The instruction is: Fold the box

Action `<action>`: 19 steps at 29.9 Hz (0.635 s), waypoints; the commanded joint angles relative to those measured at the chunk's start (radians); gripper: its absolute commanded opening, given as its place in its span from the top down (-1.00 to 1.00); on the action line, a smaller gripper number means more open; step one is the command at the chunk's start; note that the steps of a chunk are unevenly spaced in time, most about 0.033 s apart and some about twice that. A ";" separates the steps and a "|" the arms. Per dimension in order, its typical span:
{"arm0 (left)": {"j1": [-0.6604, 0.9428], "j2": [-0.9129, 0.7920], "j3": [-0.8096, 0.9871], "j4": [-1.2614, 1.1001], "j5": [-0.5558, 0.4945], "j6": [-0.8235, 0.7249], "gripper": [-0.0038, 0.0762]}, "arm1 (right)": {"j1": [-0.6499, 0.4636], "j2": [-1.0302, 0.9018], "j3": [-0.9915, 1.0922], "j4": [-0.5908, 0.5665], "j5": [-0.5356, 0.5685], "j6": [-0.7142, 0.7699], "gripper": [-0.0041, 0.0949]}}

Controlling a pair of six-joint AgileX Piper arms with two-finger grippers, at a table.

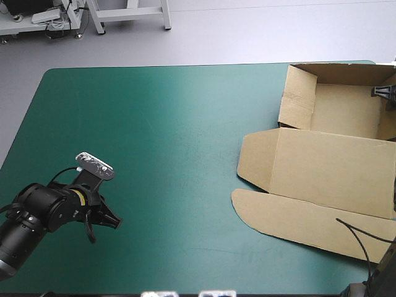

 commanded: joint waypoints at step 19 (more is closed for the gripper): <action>-0.004 -0.014 -0.023 0.010 -0.085 -0.007 0.93 | -0.008 -0.303 -0.030 0.309 0.008 0.054 0.41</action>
